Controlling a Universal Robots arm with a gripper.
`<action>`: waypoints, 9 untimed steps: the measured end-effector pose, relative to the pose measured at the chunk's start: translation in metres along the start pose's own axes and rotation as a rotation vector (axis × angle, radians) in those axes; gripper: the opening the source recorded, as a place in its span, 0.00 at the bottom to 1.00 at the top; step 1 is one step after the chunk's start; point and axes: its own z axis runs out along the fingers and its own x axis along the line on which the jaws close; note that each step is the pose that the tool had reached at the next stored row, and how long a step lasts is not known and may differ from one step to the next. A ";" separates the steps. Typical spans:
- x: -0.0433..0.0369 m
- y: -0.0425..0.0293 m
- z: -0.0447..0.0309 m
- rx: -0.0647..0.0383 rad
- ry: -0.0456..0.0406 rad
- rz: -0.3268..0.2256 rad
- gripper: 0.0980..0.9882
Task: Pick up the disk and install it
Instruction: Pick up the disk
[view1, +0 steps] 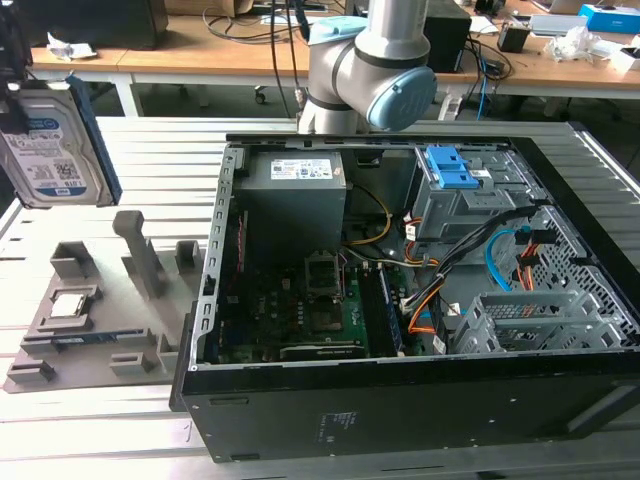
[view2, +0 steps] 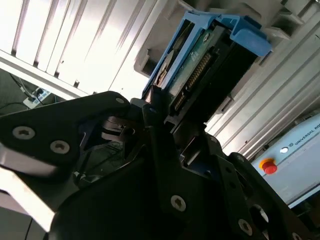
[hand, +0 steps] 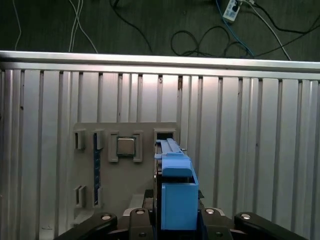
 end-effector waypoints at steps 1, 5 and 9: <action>0.0001 0.0001 -0.0035 0.000 0.0000 0.000 0.30; 0.0003 0.0001 -0.0134 0.000 -0.0001 0.000 0.30; 0.0006 0.0002 -0.0243 0.000 0.0000 0.000 0.30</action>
